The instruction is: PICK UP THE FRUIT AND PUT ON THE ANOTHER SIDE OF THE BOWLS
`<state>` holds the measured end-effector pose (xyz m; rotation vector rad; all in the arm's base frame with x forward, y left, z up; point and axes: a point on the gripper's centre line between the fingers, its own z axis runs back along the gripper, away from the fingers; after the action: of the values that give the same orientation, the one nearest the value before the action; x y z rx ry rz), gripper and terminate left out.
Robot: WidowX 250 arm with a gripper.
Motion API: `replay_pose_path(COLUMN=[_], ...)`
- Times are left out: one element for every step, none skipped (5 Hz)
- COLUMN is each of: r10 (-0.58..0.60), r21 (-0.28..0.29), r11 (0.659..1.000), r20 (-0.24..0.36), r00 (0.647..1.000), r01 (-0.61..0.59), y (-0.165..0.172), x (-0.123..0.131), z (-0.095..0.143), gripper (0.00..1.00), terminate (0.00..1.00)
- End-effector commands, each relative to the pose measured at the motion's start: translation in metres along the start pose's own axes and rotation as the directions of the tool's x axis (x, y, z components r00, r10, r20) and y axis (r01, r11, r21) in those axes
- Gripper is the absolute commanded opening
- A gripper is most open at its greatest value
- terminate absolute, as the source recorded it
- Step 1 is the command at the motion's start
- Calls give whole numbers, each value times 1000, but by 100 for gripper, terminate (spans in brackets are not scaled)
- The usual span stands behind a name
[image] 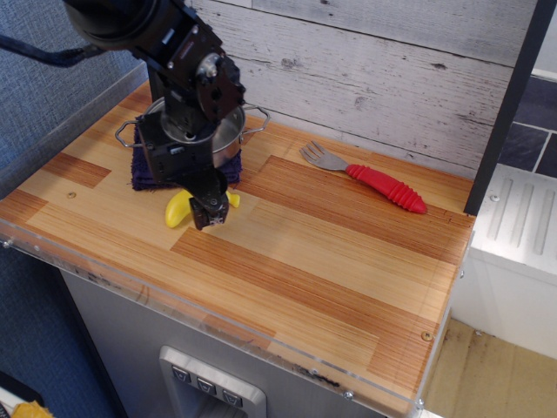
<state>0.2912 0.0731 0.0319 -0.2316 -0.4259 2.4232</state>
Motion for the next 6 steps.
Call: replay_pose_path(r10=[84, 119, 122, 107, 105, 89], r21=[26, 75, 87, 96, 97, 88], r11=[996, 990, 989, 989, 990, 992], r20=[4, 8, 13, 17, 6, -12], r00=[996, 993, 992, 994, 994, 996], r01=[-84, -119, -123, -108, -105, -88], y=[-6, 6, 9, 15, 19, 20], x=[-2, -9, -13, -18, -23, -27], z=[-5, -16, -18, -17, -13, -5], gripper=[100, 100, 100, 0, 0, 0], terminate=[0, 0, 0, 0, 0, 0])
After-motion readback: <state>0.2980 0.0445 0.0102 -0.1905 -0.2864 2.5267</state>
